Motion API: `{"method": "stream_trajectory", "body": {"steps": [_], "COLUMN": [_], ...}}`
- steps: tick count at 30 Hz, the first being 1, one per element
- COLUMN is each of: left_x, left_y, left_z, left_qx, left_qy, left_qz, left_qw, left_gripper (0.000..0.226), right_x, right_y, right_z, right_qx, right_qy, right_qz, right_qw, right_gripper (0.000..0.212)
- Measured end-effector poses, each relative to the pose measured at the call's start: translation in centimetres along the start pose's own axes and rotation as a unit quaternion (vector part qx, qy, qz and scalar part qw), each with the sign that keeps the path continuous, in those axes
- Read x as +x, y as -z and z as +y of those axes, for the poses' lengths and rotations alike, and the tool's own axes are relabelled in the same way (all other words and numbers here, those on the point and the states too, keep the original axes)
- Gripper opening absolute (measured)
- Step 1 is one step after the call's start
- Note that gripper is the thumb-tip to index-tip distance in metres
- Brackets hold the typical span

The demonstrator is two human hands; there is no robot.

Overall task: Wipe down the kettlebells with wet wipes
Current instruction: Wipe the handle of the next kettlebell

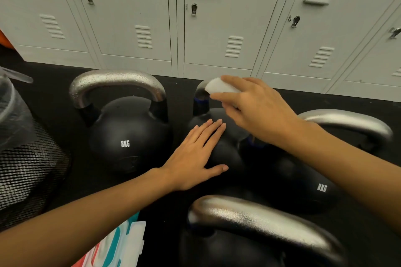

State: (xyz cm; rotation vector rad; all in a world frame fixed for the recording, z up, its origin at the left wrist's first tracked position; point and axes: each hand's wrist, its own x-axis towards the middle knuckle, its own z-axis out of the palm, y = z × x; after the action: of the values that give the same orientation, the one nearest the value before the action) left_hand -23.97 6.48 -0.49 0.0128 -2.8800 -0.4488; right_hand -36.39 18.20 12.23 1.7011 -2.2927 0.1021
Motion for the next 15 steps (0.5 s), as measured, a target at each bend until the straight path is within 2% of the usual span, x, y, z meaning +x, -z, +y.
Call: {"method": "stream_trajectory", "body": {"steps": [7, 10, 12, 14, 15], "left_x": [-0.1, 0.1, 0.4, 1.0, 1.5], "left_y": [-0.1, 0.9, 2.1, 3.6, 4.5], "left_z": [-0.1, -0.4, -0.5, -0.4, -0.1], "left_qx": [-0.012, -0.099, -0.184, -0.230, -0.241], "left_qy": [-0.012, -0.008, 0.014, 0.048, 0.063], "left_qz": [0.007, 0.017, 0.097, 0.222, 0.274], "left_qw": [1.000, 0.995, 0.978, 0.946, 0.929], "left_gripper": [0.090, 0.077, 0.051, 0.022, 0.016], "right_x": [-1.6, 0.4, 1.3, 1.5, 1.4], "right_y": [-1.3, -0.9, -0.8, -0.8, -0.8], "right_z": [1.1, 0.1, 0.0, -0.2, -0.3], "right_qx": [-0.076, -0.010, 0.092, 0.202, 0.250], "right_qy": [0.043, 0.022, -0.018, -0.060, -0.077], "right_qz": [0.066, 0.029, 0.011, 0.030, 0.036], "right_qw": [0.994, 0.999, 0.996, 0.977, 0.964], "right_gripper": [0.037, 0.040, 0.058, 0.083, 0.092]}}
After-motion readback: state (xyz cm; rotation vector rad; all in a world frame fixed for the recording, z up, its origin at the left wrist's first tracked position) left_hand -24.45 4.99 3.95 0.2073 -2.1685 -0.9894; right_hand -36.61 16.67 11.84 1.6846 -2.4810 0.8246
